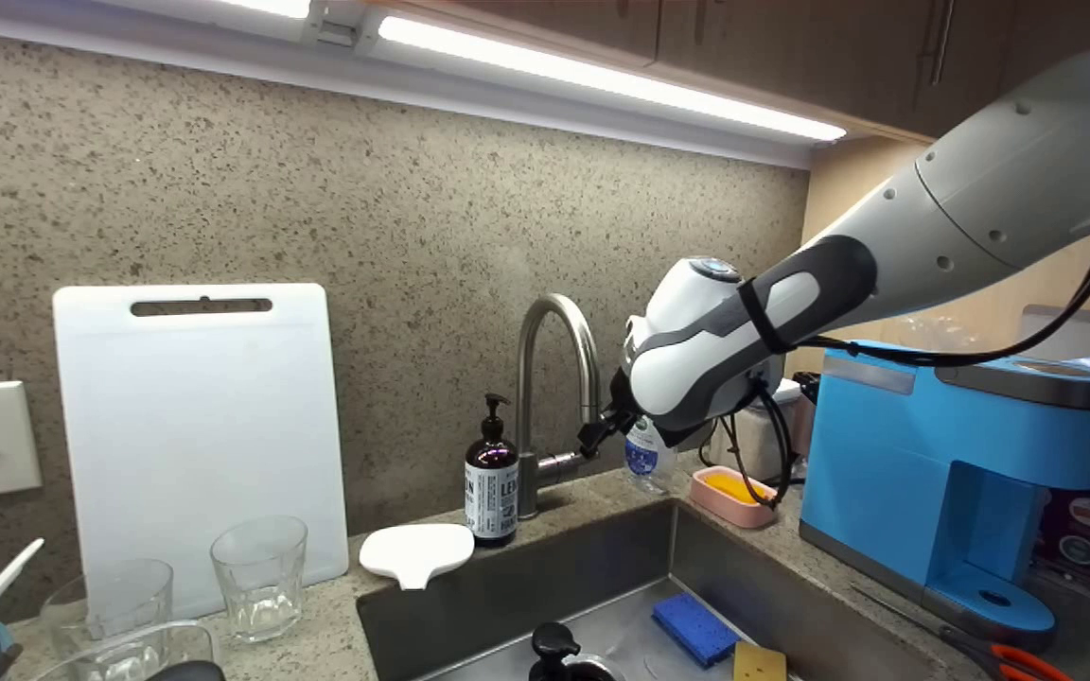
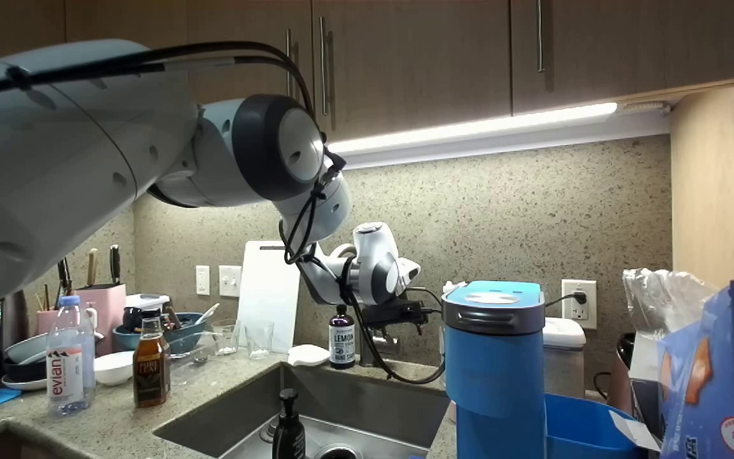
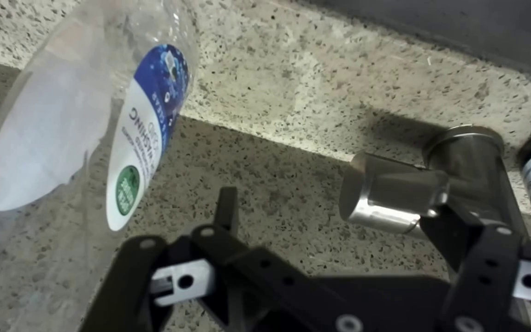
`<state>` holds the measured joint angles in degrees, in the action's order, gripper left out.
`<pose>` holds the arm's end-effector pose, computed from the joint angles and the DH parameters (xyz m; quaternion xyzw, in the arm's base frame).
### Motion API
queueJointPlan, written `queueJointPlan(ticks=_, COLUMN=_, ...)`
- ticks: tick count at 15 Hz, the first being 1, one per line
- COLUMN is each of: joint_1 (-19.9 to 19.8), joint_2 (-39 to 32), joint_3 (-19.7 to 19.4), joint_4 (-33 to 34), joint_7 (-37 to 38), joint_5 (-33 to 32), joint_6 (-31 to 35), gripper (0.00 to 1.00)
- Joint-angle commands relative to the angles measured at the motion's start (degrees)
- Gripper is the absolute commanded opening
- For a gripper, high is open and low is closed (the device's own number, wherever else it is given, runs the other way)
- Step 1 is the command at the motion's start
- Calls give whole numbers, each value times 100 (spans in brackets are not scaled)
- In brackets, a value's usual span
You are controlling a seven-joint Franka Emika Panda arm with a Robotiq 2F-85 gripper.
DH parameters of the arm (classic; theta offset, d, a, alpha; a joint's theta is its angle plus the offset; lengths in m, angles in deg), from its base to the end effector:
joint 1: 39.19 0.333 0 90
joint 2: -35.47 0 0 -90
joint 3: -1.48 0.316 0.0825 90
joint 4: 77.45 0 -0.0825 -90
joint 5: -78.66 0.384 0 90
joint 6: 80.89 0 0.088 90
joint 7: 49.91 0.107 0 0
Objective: Open the tab
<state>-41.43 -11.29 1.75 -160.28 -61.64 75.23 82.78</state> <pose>0.7676 -0.0241 0.2689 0.9502 0.1050 0.2891 0.0499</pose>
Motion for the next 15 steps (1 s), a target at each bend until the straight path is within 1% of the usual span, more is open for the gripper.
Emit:
queueJointPlan(ticks=1, joint_1=96, joint_2=86, joint_3=-182, joint_4=-91, joint_7=240, joint_5=-130, joint_6=49, gripper=100)
queueJointPlan(ticks=8, joint_1=143, joint_2=79, joint_3=-234, joint_4=-60, joint_7=283, joint_5=-137, joint_6=19, gripper=100)
queueJointPlan(ticks=10, joint_1=237, joint_2=67, joint_3=-401, joint_4=-59, joint_7=333, joint_5=-237, joint_6=105, gripper=100)
queueJointPlan(ticks=13, joint_1=481, joint_2=43, joint_3=-773, joint_4=-60, joint_7=429, joint_5=-552, joint_6=275, gripper=100)
queueJointPlan(ticks=15, joint_1=567, joint_2=46, joint_3=-889, joint_4=-70, joint_7=513, joint_5=-661, joint_6=298, gripper=100)
